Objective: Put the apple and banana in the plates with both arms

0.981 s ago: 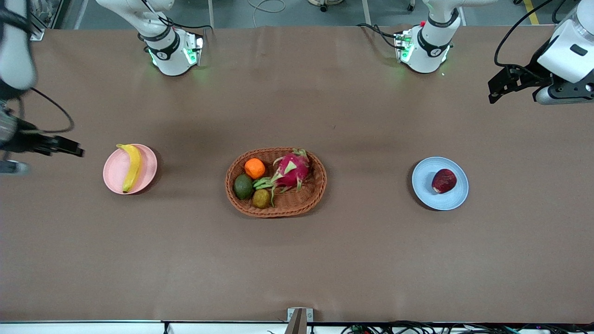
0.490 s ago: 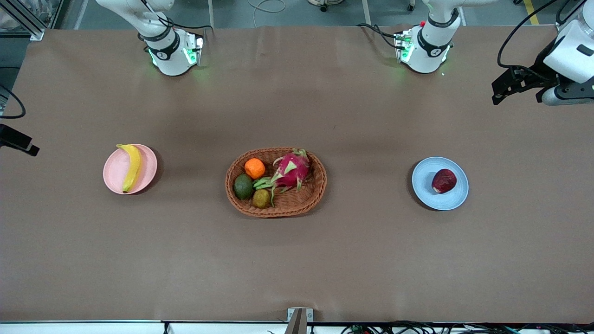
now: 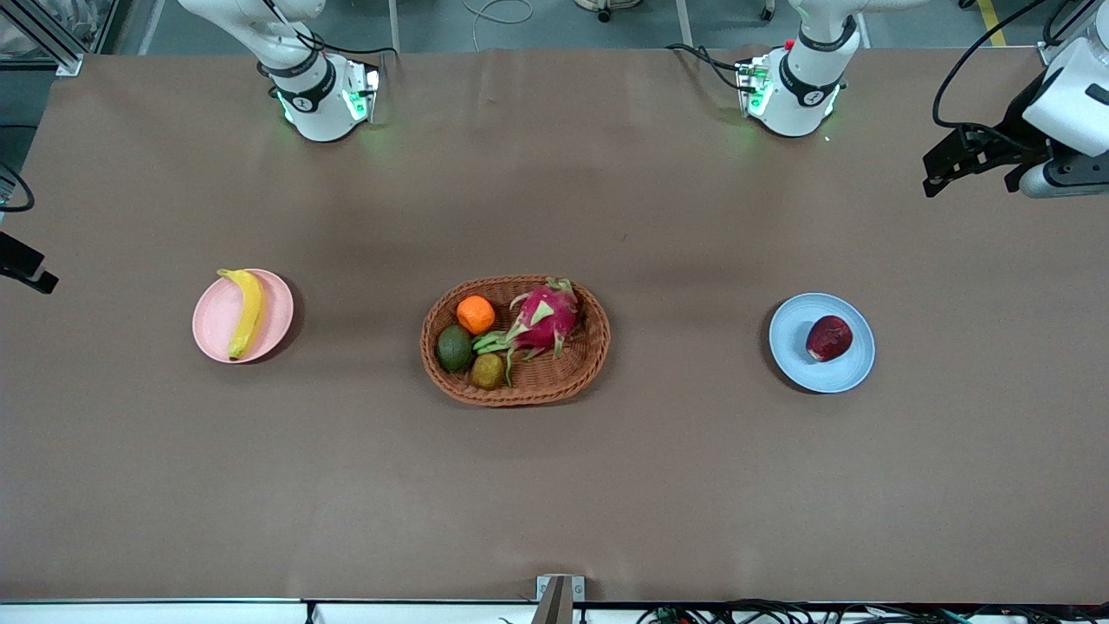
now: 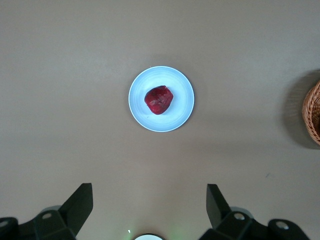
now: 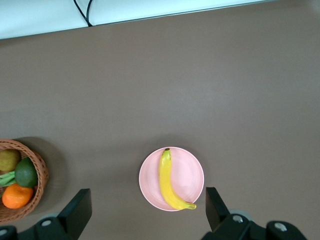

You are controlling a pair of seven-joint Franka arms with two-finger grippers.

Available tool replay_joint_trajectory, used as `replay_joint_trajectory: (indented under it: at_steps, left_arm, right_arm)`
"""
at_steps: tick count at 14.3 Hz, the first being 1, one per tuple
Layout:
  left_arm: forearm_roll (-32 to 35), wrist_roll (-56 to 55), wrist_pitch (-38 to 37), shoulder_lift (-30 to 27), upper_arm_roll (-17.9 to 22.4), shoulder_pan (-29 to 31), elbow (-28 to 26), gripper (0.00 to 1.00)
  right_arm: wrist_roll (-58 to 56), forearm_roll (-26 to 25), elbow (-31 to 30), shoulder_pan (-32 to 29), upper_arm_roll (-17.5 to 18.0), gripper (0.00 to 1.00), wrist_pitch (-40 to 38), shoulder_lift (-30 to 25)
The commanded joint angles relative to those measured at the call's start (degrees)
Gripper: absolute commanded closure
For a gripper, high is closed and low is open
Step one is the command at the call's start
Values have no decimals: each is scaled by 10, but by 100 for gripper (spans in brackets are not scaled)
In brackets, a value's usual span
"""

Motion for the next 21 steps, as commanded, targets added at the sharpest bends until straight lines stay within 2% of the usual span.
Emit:
replay_joint_trajectory:
  at_steps: [1, 7, 9, 13, 17, 21]
  left_arm:
    - [-11, 9, 4, -4, 0, 4, -4, 0]
    - [-10, 11, -10, -13, -1, 3, -4, 0]
    - [-10, 12, -16, -13, -2, 3, 0, 0]
    - [-10, 28, -16, -12, -2, 3, 1, 0]
    - [-9, 29, -17, -8, -3, 3, 11, 0]
    - [-5, 28, -17, -4, -2, 3, 19, 0]
  right_arm:
    - [11, -42, 13, 35, -3, 0, -4, 5]
    - [18, -30, 23, 22, 3, 0, -11, -13]
    - [29, -19, 21, 21, 0, 0, -42, -19]
    - [23, -13, -50, 22, -3, 0, -27, -72]
    - [23, -13, -126, 21, -3, 0, 21, -117]
    - [22, -19, -122, 22, -3, 0, 17, -116]
